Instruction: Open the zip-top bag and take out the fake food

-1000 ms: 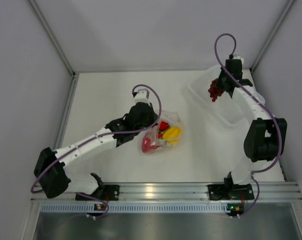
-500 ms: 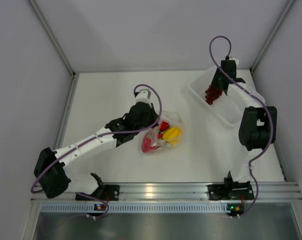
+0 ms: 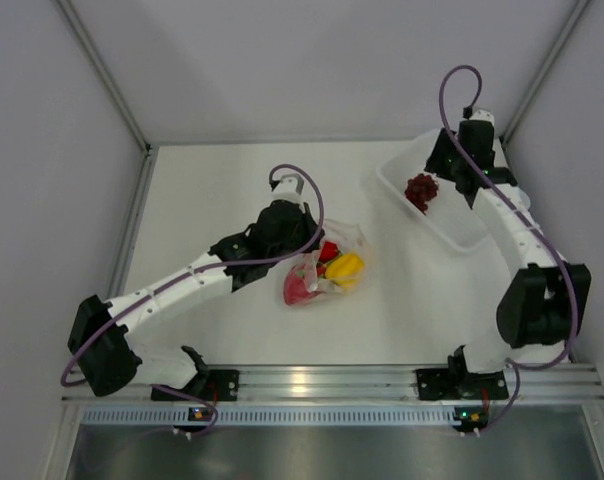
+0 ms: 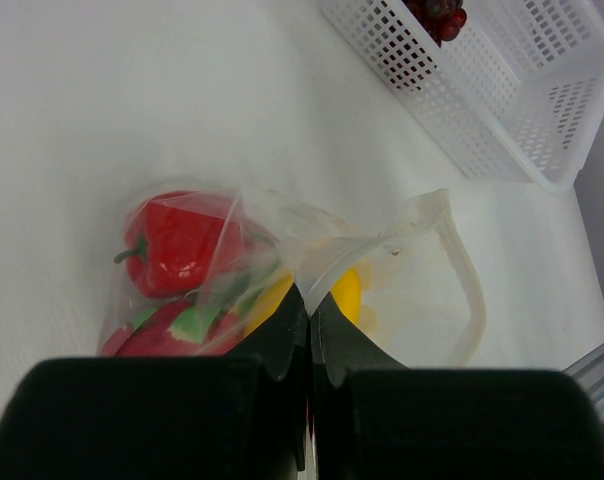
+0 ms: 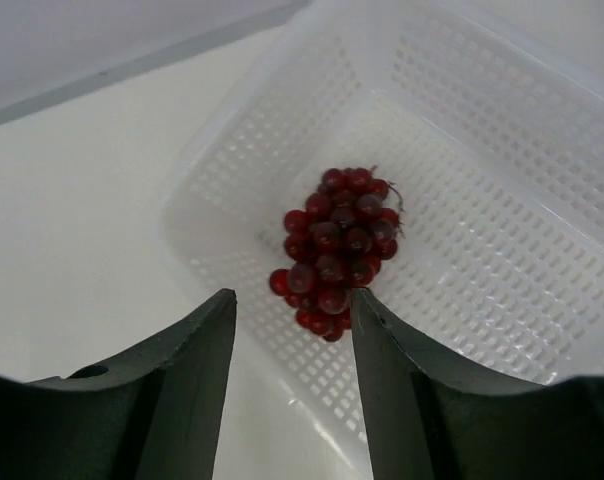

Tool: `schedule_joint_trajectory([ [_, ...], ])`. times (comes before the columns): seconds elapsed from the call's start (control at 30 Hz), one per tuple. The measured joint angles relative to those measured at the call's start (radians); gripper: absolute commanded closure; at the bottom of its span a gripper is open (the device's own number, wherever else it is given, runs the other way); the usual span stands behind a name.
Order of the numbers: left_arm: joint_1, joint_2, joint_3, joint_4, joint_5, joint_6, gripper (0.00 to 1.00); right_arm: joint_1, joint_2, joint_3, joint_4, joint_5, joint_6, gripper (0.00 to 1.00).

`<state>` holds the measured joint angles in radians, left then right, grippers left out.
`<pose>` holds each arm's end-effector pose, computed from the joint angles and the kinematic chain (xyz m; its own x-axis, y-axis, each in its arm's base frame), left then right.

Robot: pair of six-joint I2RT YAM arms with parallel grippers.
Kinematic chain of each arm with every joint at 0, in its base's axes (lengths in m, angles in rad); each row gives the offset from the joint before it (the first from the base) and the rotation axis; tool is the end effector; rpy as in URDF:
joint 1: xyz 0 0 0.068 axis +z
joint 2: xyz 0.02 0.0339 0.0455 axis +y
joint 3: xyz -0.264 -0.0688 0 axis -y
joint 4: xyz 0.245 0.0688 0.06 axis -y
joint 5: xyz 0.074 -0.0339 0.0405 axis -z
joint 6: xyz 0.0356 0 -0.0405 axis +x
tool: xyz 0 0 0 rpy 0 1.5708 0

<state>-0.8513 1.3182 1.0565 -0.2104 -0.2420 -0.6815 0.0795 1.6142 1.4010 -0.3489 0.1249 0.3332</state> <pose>0.2060 -0.2222 0.3143 -0.6042 -0.2385 -0.7603 0.2691 0.8370 -0.4764 0.3753 0.0254 0.3258 -0.4935 0.2862 -0.8213 0.1986 0.9564 0.2140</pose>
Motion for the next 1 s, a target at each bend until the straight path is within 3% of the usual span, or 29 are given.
schedule_joint_trajectory([
  [0.27, 0.000, 0.000, 0.027, 0.001, 0.016, -0.065, 1.00, 0.197, -0.480, -0.364, 0.046, -0.191, 0.063, 0.53],
  [0.47, 0.000, 0.000, 0.027, 0.017, -0.006, -0.141, 1.00, 0.372, -0.639, -0.528, 0.081, -0.277, 0.157, 0.56],
  [0.7, -0.004, 0.029, 0.027, 0.095, -0.056, -0.253, 1.00, 0.473, -0.658, -0.572, 0.090, -0.275, 0.211, 0.56],
  [1.0, -0.055, 0.042, 0.015, 0.137, -0.210, -0.396, 1.00, 0.520, -0.531, -0.533, 0.070, -0.173, 0.197, 0.55],
])
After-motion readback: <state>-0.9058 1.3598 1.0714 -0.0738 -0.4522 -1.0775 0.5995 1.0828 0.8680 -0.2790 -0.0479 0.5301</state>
